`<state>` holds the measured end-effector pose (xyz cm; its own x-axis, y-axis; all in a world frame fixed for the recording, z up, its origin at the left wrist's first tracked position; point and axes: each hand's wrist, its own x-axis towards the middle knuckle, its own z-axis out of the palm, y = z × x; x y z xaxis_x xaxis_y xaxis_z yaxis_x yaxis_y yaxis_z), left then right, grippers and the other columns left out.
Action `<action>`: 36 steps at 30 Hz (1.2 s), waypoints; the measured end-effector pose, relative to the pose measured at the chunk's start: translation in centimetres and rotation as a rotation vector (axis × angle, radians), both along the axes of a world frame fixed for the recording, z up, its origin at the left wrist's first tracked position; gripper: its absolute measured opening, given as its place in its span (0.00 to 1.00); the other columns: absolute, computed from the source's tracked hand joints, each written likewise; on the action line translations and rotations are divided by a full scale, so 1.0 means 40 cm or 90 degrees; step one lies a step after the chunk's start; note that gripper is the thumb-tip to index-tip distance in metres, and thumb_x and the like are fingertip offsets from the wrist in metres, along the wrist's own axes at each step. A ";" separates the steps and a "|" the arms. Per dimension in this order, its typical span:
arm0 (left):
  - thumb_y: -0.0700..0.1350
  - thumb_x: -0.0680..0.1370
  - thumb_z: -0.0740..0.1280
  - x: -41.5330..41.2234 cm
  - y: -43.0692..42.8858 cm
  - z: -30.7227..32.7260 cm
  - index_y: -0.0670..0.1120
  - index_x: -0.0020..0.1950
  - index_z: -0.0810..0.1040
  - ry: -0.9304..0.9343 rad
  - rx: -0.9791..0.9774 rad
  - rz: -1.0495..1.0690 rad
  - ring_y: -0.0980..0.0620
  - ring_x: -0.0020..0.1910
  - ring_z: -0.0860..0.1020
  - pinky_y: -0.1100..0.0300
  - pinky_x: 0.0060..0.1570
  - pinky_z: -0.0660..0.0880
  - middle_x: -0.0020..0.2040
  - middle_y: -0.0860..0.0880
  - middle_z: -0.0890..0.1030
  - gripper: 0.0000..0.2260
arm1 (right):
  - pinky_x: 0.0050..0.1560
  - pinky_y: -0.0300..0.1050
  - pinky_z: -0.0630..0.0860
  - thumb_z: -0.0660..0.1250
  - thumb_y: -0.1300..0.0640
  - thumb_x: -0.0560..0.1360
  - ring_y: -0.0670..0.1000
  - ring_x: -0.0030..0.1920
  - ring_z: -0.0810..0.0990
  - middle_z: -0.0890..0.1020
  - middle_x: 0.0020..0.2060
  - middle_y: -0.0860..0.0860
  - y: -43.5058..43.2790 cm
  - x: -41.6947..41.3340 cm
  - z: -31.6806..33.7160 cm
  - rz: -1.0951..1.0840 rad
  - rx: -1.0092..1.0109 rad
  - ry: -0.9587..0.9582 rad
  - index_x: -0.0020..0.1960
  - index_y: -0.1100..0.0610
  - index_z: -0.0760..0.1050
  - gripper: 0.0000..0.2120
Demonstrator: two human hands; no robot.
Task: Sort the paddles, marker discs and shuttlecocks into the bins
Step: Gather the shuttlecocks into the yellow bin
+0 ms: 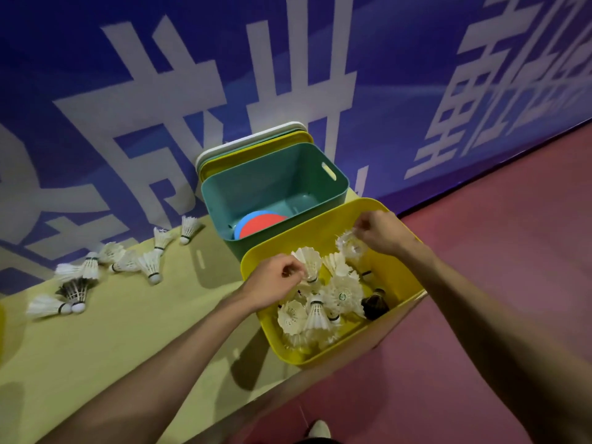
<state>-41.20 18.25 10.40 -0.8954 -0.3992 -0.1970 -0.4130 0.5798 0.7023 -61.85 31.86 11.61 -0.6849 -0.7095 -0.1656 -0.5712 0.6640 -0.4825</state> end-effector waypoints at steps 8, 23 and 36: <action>0.43 0.78 0.65 0.025 -0.035 0.017 0.52 0.52 0.81 0.021 0.030 -0.037 0.58 0.53 0.77 0.60 0.55 0.75 0.57 0.52 0.76 0.07 | 0.44 0.49 0.78 0.61 0.60 0.76 0.55 0.45 0.82 0.83 0.48 0.55 -0.061 0.057 0.004 0.085 0.027 -0.040 0.51 0.58 0.79 0.09; 0.34 0.76 0.65 0.302 -0.343 0.024 0.49 0.47 0.82 0.209 0.087 0.308 0.55 0.47 0.80 0.65 0.50 0.75 0.45 0.52 0.83 0.10 | 0.36 0.37 0.79 0.65 0.58 0.77 0.47 0.33 0.84 0.83 0.37 0.49 -0.458 0.353 0.090 0.231 -0.124 -0.118 0.47 0.54 0.80 0.04; 0.37 0.77 0.63 0.596 -0.644 -0.152 0.49 0.47 0.81 0.126 0.148 0.520 0.58 0.44 0.78 0.72 0.41 0.71 0.45 0.55 0.81 0.10 | 0.49 0.44 0.77 0.64 0.57 0.77 0.52 0.49 0.80 0.82 0.52 0.52 -0.838 0.626 -0.067 0.360 0.036 -0.116 0.59 0.56 0.78 0.12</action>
